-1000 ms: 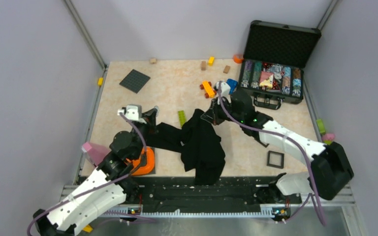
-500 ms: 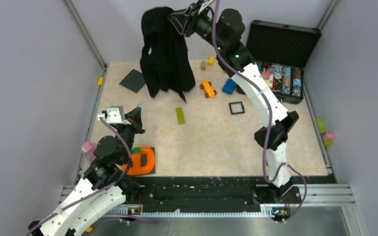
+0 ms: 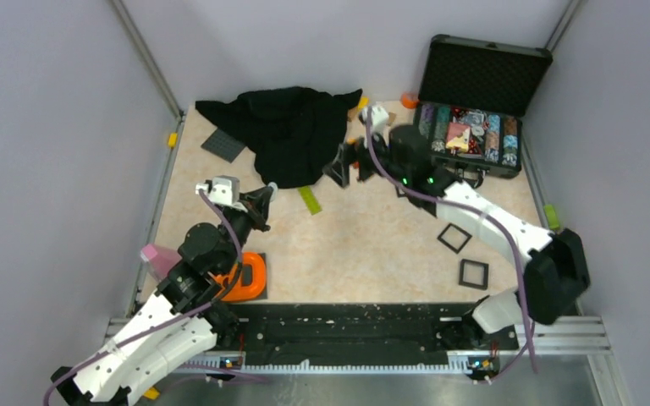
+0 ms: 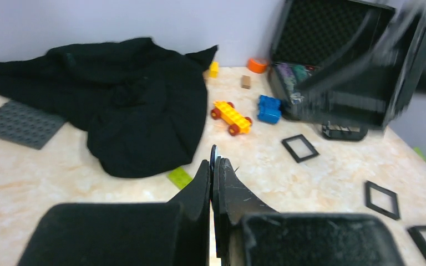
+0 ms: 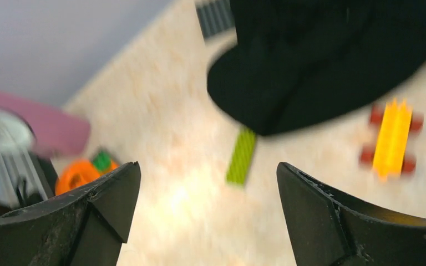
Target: Remove the brooch from the garment
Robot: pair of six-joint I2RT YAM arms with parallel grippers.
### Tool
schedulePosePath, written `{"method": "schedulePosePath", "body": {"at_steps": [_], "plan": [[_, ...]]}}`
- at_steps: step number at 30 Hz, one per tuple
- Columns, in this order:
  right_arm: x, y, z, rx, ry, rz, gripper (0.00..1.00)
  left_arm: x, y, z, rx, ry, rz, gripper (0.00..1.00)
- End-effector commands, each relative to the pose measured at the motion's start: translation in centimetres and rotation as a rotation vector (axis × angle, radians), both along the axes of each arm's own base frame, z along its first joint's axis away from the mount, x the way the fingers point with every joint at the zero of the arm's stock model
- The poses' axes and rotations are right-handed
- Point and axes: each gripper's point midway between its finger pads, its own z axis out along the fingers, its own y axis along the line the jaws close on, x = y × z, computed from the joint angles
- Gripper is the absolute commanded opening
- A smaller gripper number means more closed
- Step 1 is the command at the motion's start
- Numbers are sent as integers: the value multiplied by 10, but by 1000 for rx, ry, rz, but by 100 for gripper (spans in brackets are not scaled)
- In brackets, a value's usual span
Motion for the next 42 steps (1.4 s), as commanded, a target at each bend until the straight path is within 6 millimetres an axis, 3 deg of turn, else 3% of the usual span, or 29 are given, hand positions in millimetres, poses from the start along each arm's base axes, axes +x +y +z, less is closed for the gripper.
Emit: {"method": "schedulePosePath", "body": {"at_steps": [1, 3, 6, 10, 13, 18, 24, 42], "plan": [[-47, -52, 4, 44, -78, -72, 92, -7, -35, 9, -75, -32, -177, 0], [-66, -67, -28, 3, -35, -67, 85, -10, -48, 6, -89, -20, -241, 0], [-113, -68, -49, 35, -47, 102, 76, -16, -69, 5, -124, -3, -348, 0], [-170, -70, -50, 160, -125, 304, 73, -29, -97, 14, -194, 7, -511, 0], [-190, -71, -45, 235, -147, 372, 70, -40, -114, 24, -269, 11, -635, 0], [-200, -67, -36, 284, -171, 436, 64, -61, -132, 42, -366, -33, -834, 0], [-207, -64, -9, 397, -208, 484, 55, -81, -146, 51, -366, -62, -1003, 0], [-220, -46, 22, 502, -225, 600, 47, -86, -152, 50, -385, -48, -1066, 0]]}}
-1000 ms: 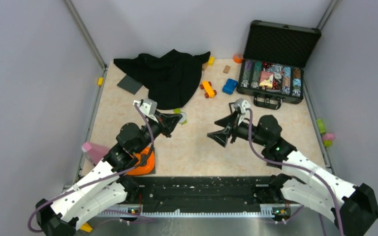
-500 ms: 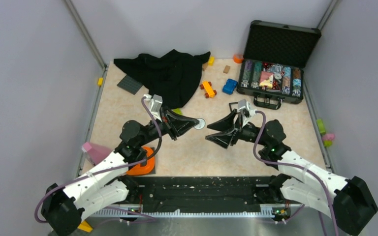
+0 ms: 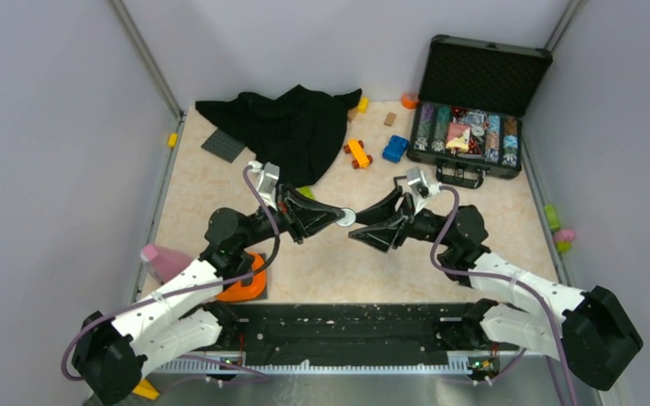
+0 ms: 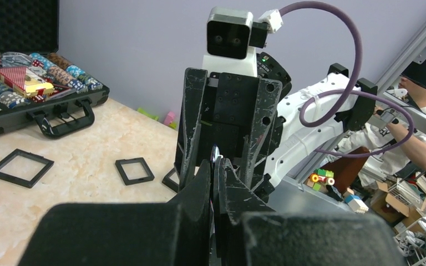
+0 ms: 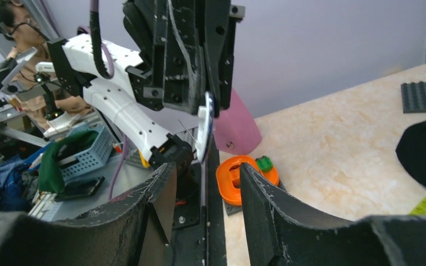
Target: Remove the brooch from the garment
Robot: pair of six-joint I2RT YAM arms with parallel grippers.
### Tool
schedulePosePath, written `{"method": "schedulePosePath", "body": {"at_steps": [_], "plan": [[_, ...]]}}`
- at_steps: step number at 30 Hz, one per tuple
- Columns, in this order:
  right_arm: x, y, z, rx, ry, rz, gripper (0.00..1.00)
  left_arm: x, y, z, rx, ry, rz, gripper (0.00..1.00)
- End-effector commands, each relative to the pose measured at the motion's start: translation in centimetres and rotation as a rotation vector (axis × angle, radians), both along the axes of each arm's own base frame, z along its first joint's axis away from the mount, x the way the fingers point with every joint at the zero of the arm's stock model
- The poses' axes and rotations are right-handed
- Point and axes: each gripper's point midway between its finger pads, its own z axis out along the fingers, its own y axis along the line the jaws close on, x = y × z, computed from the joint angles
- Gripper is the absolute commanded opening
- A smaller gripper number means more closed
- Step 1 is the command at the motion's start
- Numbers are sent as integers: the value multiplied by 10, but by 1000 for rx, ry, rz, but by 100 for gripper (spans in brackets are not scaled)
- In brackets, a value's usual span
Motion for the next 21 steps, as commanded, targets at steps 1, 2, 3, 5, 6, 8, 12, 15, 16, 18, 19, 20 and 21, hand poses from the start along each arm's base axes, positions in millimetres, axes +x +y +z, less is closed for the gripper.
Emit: {"method": "schedulePosePath", "body": {"at_steps": [1, 2, 3, 5, 6, 8, 12, 15, 16, 18, 19, 20, 21], "plan": [[-13, 7, 40, 82, -106, 54, 47, -4, 1, 11, -36, -41, -17, 0], [-14, 11, 39, 72, -110, 56, 48, -4, 1, 11, -35, -40, -16, 0], [-14, 14, 38, 59, -115, 54, 49, -4, 2, 12, -36, -42, -16, 0], [-14, 19, 39, 51, -129, 42, 49, -4, 1, 11, -33, -41, -19, 0], [-15, 20, 40, 54, -133, 41, 49, -4, 1, 11, -32, -42, -23, 0], [-16, 20, 41, 59, -136, 40, 43, -6, 1, 11, -33, -44, -26, 0], [-13, 21, 44, 64, -128, 28, 27, -8, 3, 13, -35, -50, -27, 0], [-13, 20, 46, 70, -125, 27, 26, -9, 3, 13, -30, -53, -29, 0], [-13, 20, 46, 71, -121, 27, 25, -9, 3, 12, -28, -54, -33, 0], [-13, 19, 47, 74, -115, 24, 24, -11, 3, 12, -25, -56, -41, 0], [-14, 19, 48, 76, -110, 24, 24, -11, 3, 11, -23, -57, -44, 0], [-14, 18, 49, 78, -108, 26, 23, -12, 3, 11, -21, -60, -47, 0], [-14, 18, 50, 79, -103, 25, 21, -13, 2, 10, -17, -61, -50, 0]]}}
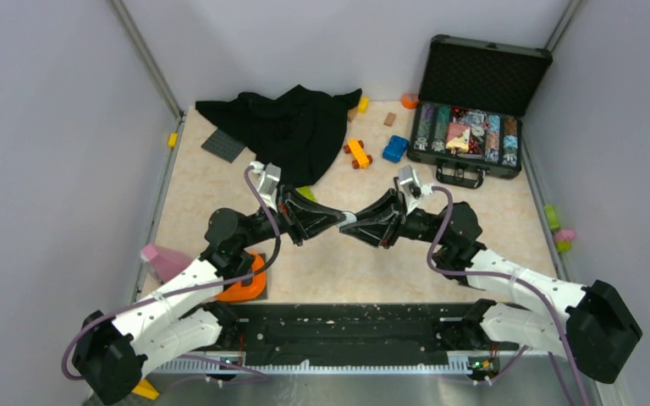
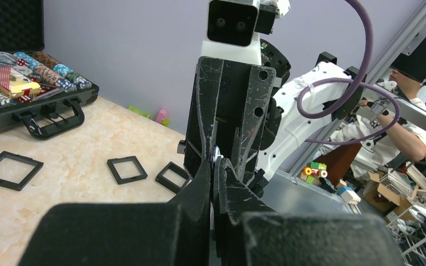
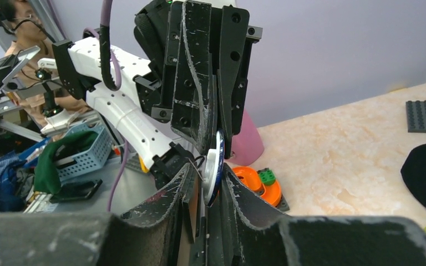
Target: Remove the brooch from the garment
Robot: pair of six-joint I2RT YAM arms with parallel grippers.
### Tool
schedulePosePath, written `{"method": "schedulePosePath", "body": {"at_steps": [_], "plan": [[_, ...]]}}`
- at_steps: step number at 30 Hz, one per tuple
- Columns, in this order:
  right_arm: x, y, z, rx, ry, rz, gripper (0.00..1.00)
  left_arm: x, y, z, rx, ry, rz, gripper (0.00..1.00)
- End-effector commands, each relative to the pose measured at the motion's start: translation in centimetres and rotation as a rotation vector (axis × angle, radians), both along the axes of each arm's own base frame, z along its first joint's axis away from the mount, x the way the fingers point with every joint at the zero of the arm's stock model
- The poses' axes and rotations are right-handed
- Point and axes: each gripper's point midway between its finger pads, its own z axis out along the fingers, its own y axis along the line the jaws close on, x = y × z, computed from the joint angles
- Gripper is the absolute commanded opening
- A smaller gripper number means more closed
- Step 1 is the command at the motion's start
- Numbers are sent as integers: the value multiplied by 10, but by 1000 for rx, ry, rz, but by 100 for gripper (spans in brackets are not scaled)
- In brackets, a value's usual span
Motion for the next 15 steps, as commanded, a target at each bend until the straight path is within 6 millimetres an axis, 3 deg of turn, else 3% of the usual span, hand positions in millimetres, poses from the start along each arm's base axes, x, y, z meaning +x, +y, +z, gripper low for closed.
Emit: {"method": "schedulePosePath", "body": {"at_steps": [1, 15], "plan": [[-6, -1, 32, 60, -44, 8, 21, -8, 3, 8, -15, -54, -22, 0], [-4, 4, 29, 22, 59, 34, 6, -23, 6, 12, -26, -136, -75, 0]]}}
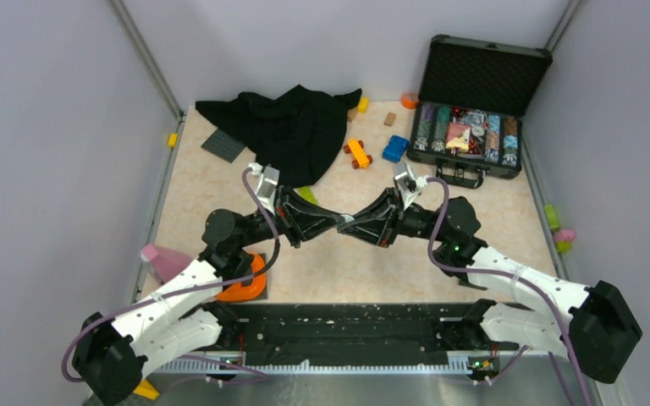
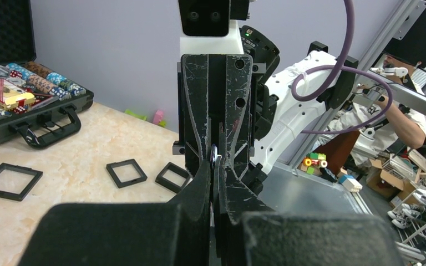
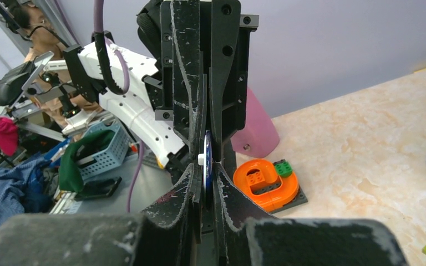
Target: Remove the brooch from the garment
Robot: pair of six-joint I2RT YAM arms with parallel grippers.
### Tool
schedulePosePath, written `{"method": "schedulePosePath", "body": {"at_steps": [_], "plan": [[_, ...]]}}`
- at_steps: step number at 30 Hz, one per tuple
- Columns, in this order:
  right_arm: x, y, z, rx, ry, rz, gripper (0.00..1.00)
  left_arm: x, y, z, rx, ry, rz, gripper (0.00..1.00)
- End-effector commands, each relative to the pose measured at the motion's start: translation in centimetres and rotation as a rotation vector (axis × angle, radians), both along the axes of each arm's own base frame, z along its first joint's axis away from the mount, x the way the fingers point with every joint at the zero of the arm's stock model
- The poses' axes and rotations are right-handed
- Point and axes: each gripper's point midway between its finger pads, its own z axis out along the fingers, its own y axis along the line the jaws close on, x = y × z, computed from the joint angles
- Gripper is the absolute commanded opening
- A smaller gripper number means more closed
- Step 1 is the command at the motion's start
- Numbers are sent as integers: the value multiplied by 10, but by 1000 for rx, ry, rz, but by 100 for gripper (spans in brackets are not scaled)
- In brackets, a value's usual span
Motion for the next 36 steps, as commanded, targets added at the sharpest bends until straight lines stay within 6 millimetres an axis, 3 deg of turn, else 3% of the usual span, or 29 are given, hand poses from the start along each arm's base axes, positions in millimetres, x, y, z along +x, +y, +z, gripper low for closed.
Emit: {"method": "schedulePosePath", "body": {"at_steps": [1, 17, 22, 30, 36], "plan": [[-1, 0, 28, 60, -4, -7, 6, -15, 5, 10, -32, -83, -37, 0], [23, -12, 30, 140, 144, -119, 2, -24, 15, 12, -85, -156, -15, 0], [27, -4, 23, 80, 166, -109, 0, -27, 12, 11, -59, -167, -44, 0], [53, -10, 5, 51, 272, -265, 0, -26, 10, 12, -53, -185, -44, 0], [62, -9, -6, 22, 322, -300, 0, -26, 9, 10, -43, -188, -43, 0]]}}
